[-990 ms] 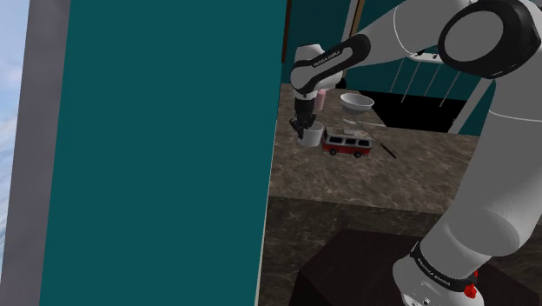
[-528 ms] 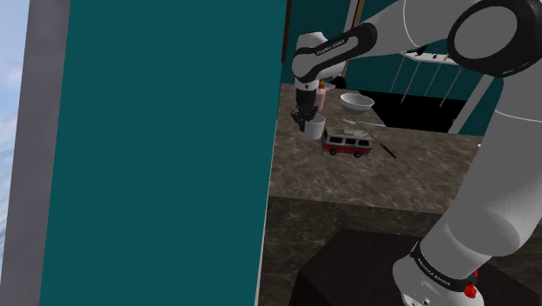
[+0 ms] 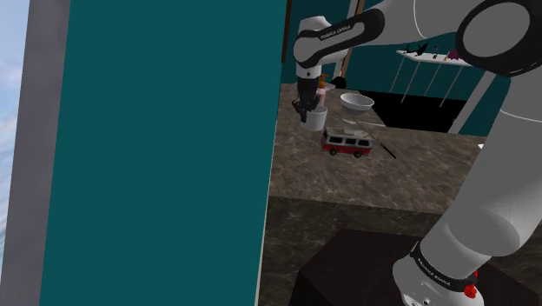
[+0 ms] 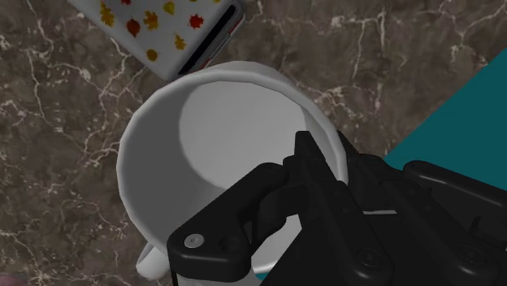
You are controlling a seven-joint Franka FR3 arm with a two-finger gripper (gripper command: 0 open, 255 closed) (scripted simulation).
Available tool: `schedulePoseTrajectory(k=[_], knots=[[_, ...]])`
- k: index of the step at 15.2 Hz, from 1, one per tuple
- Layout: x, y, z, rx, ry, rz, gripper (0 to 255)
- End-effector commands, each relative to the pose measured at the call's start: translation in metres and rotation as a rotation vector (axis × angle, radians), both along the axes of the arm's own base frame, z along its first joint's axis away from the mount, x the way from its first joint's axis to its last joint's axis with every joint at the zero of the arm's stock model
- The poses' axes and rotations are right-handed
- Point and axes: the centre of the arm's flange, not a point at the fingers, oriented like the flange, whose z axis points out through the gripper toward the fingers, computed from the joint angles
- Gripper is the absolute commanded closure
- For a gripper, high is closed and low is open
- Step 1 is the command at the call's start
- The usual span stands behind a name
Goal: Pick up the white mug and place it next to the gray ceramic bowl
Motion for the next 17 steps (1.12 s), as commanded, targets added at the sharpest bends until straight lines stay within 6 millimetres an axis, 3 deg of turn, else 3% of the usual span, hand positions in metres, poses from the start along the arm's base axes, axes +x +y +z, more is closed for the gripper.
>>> schedulePoseTrajectory(k=[1, 11, 17], knots=[[0.0, 0.0, 0.011, 0.0, 0.0, 0.0, 255], [0.0, 0.0, 0.059, 0.0, 0.0, 0.0, 255], [-0.025, -0.075, 0.059, 0.0, 0.0, 0.0, 255]])
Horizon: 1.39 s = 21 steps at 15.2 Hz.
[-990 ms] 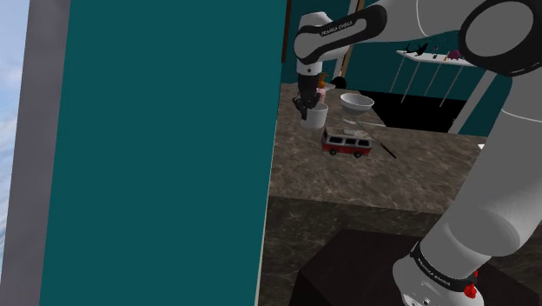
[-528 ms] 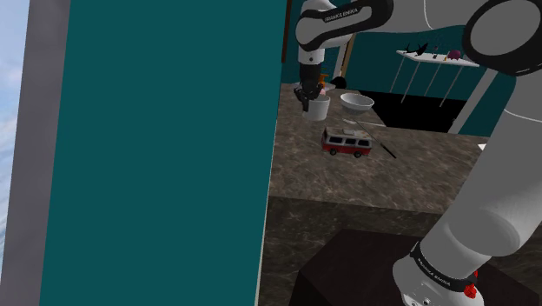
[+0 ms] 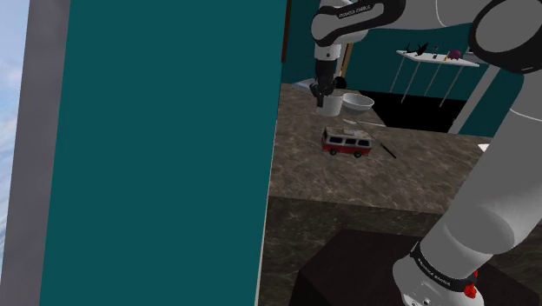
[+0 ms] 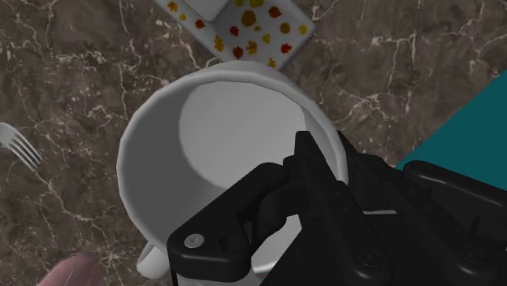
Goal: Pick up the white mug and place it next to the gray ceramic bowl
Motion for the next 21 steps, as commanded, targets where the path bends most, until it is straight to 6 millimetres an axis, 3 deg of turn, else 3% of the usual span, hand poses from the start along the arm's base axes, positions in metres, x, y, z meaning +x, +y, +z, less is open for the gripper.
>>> schedulePoseTrajectory(k=[1, 21], knots=[[-0.008, -0.027, 0.001, 0.0, -0.001, 0.001, 255], [-0.092, -0.277, 0.001, 0.0, -0.001, 0.001, 255]])
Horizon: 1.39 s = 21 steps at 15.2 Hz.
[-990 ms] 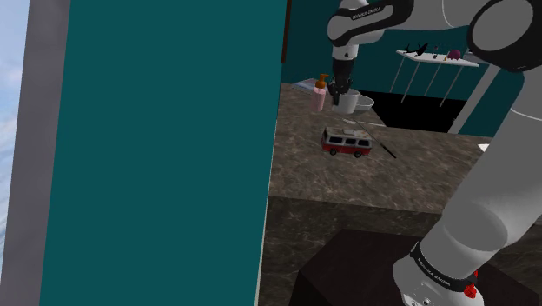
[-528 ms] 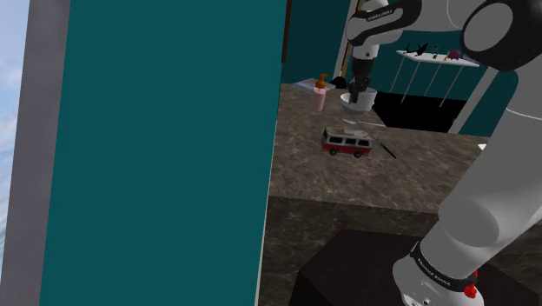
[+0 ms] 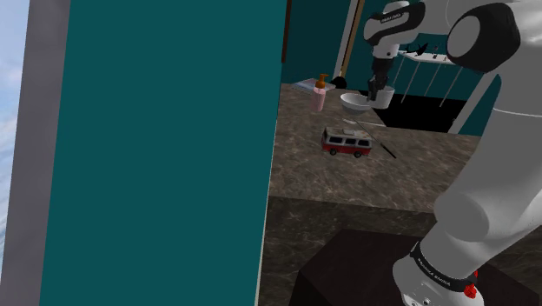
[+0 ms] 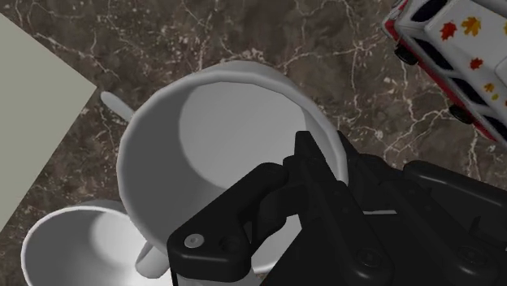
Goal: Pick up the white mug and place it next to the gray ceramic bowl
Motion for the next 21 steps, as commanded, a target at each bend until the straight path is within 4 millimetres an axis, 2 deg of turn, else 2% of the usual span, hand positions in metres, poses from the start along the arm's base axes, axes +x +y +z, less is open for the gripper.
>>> schedulePoseTrajectory(k=[1, 5, 6, 21], knots=[[-0.009, -0.024, -0.002, 0.0, 0.0, 0.002, 255], [-0.025, -0.074, -0.002, 0.0, 0.0, 0.002, 255], [-0.033, -0.098, -0.002, 0.0, 0.0, 0.002, 255], [-0.033, -0.098, -0.081, 0.0, 0.0, 0.002, 255]])
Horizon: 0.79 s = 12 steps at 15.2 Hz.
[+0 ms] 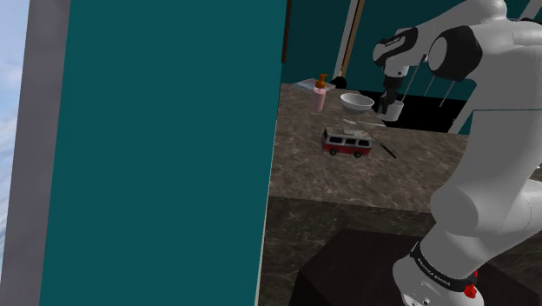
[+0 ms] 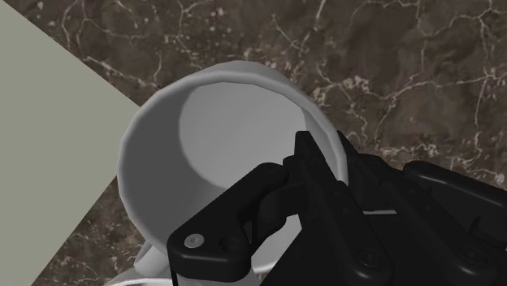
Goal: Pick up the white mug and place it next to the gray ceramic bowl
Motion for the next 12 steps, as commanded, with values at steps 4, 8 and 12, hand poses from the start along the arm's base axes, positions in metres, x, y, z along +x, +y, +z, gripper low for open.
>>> schedulePoseTrajectory(k=[4, 8, 12], knots=[[0.0, 0.001, -0.027, 0.0, 0.0, 0.0, 255], [0.0, 0.001, -0.048, 0.0, 0.0, 0.0, 255], [0.0, 0.001, -0.068, 0.0, 0.0, 0.0, 255]])
